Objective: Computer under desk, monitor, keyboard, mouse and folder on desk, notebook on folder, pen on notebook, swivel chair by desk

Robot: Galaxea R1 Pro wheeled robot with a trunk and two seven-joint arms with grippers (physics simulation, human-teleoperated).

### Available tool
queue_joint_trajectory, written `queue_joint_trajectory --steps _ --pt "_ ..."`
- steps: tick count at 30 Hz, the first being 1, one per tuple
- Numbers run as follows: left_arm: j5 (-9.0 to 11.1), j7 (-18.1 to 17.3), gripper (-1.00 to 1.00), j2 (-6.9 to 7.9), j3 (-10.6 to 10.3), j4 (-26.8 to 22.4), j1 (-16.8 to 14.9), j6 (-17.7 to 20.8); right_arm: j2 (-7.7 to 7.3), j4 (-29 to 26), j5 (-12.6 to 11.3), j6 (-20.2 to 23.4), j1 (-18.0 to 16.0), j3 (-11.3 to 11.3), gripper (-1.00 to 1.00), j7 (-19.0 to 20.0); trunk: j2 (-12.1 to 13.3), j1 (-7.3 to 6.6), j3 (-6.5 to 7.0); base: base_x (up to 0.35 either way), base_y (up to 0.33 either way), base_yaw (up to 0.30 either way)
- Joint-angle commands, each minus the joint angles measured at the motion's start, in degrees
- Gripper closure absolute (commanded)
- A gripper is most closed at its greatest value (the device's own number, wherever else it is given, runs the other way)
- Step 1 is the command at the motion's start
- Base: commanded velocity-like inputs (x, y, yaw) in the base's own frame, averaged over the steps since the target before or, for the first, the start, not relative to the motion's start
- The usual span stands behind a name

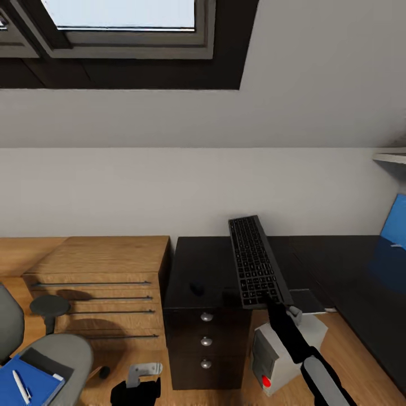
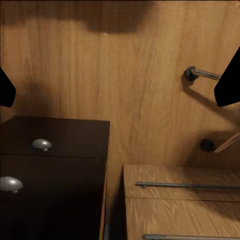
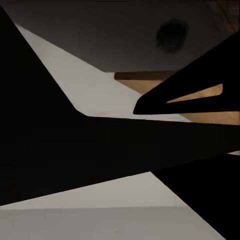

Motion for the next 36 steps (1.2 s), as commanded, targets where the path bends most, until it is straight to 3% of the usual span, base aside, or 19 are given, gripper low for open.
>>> queue_joint_trajectory --steps 1,12,15,16,19,26,36 --pt "0.6 0.6 -1.00 0.05 -0.1 -0.1 0.0 0.1 -0.08 -0.7 -0.7 0.4 0.2 0.1 1.00 -0.2 0.4 -0.25 0.13 -0.288 -0.233 0.000" --pt "0.5 0.7 -1.00 -0.09 -0.2 0.2 0.0 0.1 0.12 -10.3 -1.8 0.7 4.0 0.1 1.00 -2.9 4.8 -2.67 2.10 -0.286 -0.238 0.000" --pt "0.5 0.7 -1.00 -0.07 -0.2 0.2 0.0 0.1 0.01 -10.8 -4.6 0.9 4.4 0.1 1.00 -3.0 6.0 -3.33 2.64 -0.278 -0.211 0.000" --pt "0.5 0.6 -1.00 -0.05 -0.1 0.2 0.0 0.0 -0.06 -10.9 -5.9 3.5 4.5 0.1 1.00 -3.0 6.4 -3.55 2.82 -0.082 -0.042 0.000" --pt "0.6 0.6 -1.00 -0.04 -0.1 0.2 0.0 0.0 0.07 -10.6 -6.3 5.8 4.5 0.2 1.00 -2.9 7.6 -4.21 3.36 -0.032 -0.016 0.000" --pt "0.7 0.4 -1.00 -0.04 -0.1 0.2 0.0 0.0 0.53 -9.7 -7.9 6.3 4.5 0.4 1.00 -3.1 10.4 -5.74 4.62 -0.005 -0.002 0.000" --pt "0.7 0.4 -1.00 -0.01 0.1 0.2 0.0 0.1 0.55 -8.9 -8.4 6.5 4.6 0.4 1.00 -3.0 14.4 -7.94 6.41 -0.325 0.000 0.000"
